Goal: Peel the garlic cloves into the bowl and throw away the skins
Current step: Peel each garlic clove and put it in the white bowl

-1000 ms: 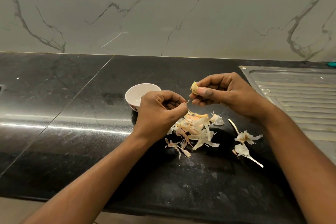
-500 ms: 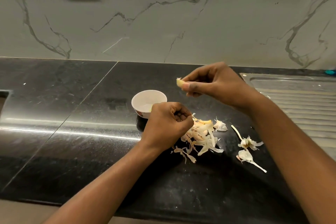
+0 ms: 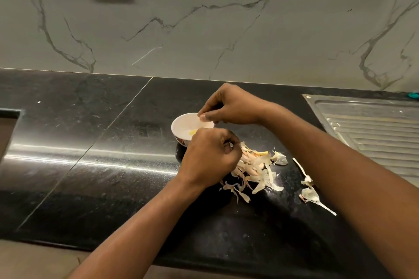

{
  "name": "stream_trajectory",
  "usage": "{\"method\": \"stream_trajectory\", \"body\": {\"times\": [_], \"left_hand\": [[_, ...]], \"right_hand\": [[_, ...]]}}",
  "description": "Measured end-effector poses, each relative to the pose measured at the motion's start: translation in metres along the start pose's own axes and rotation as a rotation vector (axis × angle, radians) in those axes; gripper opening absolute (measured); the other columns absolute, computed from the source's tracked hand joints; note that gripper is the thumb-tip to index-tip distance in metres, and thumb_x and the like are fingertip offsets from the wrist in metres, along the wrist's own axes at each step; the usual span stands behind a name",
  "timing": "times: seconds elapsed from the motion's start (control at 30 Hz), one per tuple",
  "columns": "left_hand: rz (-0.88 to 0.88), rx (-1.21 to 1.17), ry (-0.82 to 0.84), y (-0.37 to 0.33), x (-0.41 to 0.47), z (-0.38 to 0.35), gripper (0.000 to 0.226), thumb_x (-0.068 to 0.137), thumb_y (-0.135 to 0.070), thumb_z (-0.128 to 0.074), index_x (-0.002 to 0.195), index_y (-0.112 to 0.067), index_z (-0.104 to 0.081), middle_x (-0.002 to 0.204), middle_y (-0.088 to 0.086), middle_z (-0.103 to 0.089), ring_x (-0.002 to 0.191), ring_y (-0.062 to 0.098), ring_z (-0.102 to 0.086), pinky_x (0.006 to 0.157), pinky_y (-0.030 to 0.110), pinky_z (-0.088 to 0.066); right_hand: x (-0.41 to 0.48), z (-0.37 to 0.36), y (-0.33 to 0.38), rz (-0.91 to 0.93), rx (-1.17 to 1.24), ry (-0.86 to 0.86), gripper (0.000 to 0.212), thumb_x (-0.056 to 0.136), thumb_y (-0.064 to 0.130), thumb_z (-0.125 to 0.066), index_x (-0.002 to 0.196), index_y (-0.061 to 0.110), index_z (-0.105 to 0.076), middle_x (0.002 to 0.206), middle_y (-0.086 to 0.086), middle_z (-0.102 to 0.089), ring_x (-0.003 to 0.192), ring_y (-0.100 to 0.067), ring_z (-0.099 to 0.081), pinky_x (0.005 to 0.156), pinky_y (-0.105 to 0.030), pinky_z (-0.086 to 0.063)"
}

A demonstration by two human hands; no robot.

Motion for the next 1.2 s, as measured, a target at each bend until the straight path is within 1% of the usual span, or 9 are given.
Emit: {"method": "stream_trajectory", "body": {"times": [0.2, 0.4, 0.6, 0.7, 0.8, 0.87, 0.97, 1.1, 1.2], "left_hand": [[0.010, 0.004, -0.030, 0.001, 0.003, 0.004, 0.011, 0.086, -0.013, -0.073, 0.084, -0.014, -0.083, 0.060, -0.009, -0.068, 0.051, 0.006, -0.060, 0.054, 0.021, -0.045], [0.085, -0.005, 0.212, 0.001, 0.018, 0.015, 0.009, 0.089, -0.011, -0.076, 0.087, -0.016, -0.084, 0.064, -0.003, -0.074, 0.054, 0.008, -0.065, 0.056, 0.021, -0.055], [0.021, 0.075, 0.422, -0.013, 0.049, 0.019, 0.009, 0.091, -0.010, -0.077, 0.085, -0.016, -0.081, 0.065, 0.002, -0.073, 0.055, 0.012, -0.070, 0.055, 0.023, -0.058], [0.011, 0.047, 0.443, -0.012, 0.050, 0.015, 0.009, 0.092, -0.009, -0.076, 0.086, -0.014, -0.080, 0.064, 0.004, -0.072, 0.053, 0.010, -0.070, 0.053, 0.020, -0.055], [0.033, 0.039, 0.462, -0.004, 0.044, 0.012, 0.009, 0.092, -0.007, -0.075, 0.087, -0.013, -0.080, 0.061, 0.003, -0.071, 0.052, 0.013, -0.072, 0.053, 0.023, -0.058], [0.048, 0.027, 0.494, 0.001, 0.040, 0.014, 0.009, 0.091, -0.006, -0.075, 0.087, -0.013, -0.080, 0.061, 0.001, -0.073, 0.052, 0.014, -0.072, 0.054, 0.020, -0.056], [0.065, -0.014, 0.543, 0.001, 0.035, 0.015, 0.010, 0.090, -0.005, -0.076, 0.086, -0.013, -0.080, 0.063, 0.003, -0.074, 0.053, 0.020, -0.072, 0.054, 0.029, -0.060], [0.036, 0.015, 0.598, -0.004, 0.029, 0.006, 0.015, 0.087, 0.000, -0.073, 0.088, -0.013, -0.079, 0.059, 0.002, -0.072, 0.049, 0.013, -0.070, 0.053, 0.015, -0.051], [0.047, 0.036, 0.622, -0.003, 0.027, 0.003, 0.016, 0.090, -0.002, -0.071, 0.090, -0.015, -0.080, 0.058, -0.004, -0.072, 0.049, 0.008, -0.069, 0.054, 0.014, -0.049]], "right_hand": [[-0.057, 0.046, -0.027, -0.015, 0.149, -0.096, 0.019, 0.094, 0.030, -0.081, 0.103, 0.013, -0.083, 0.089, -0.003, -0.080, 0.074, -0.009, -0.069, 0.067, -0.020, -0.055], [-0.109, 0.031, -0.057, -0.071, 0.250, 0.124, 0.012, 0.089, 0.025, -0.085, 0.092, 0.014, -0.085, 0.081, -0.007, -0.078, 0.071, -0.016, -0.065, 0.065, -0.027, -0.052], [-0.109, 0.011, -0.050, -0.053, 0.227, 0.281, 0.006, 0.091, 0.017, -0.085, 0.095, 0.014, -0.086, 0.074, 0.007, -0.077, 0.064, -0.002, -0.065, 0.063, -0.015, -0.048], [-0.109, 0.003, -0.042, -0.069, 0.158, 0.354, 0.009, 0.090, 0.022, -0.087, 0.098, 0.020, -0.086, 0.074, 0.008, -0.077, 0.063, -0.004, -0.063, 0.062, -0.022, -0.048], [-0.108, 0.001, -0.043, -0.091, 0.072, 0.337, 0.014, 0.084, 0.034, -0.091, 0.095, 0.027, -0.085, 0.067, -0.006, -0.066, 0.057, -0.014, -0.053, 0.060, -0.035, -0.042], [-0.108, 0.001, -0.045, -0.109, 0.042, 0.318, 0.018, 0.081, 0.036, -0.094, 0.094, 0.030, -0.083, 0.067, -0.005, -0.063, 0.057, -0.013, -0.052, 0.059, -0.033, -0.042], [-0.109, 0.005, -0.047, -0.145, 0.005, 0.310, 0.024, 0.078, 0.035, -0.095, 0.096, 0.031, -0.080, 0.064, 0.005, -0.061, 0.057, -0.009, -0.053, 0.059, -0.031, -0.044], [-0.113, 0.011, -0.055, -0.203, -0.013, 0.319, 0.035, 0.074, 0.036, -0.097, 0.103, 0.033, -0.078, 0.069, 0.004, -0.066, 0.061, -0.011, -0.058, 0.064, -0.036, -0.047], [-0.114, 0.013, -0.057, -0.205, -0.025, 0.306, 0.028, 0.076, 0.036, -0.096, 0.099, 0.032, -0.080, 0.077, 0.003, -0.075, 0.066, -0.010, -0.065, 0.066, -0.032, -0.051]]}}
Point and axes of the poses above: each hand's wrist, its own x-axis towards the middle knuckle, its own z-axis out of the back of the hand, y = z × x, the point moved 2 cm from there along x, towards the middle knuckle
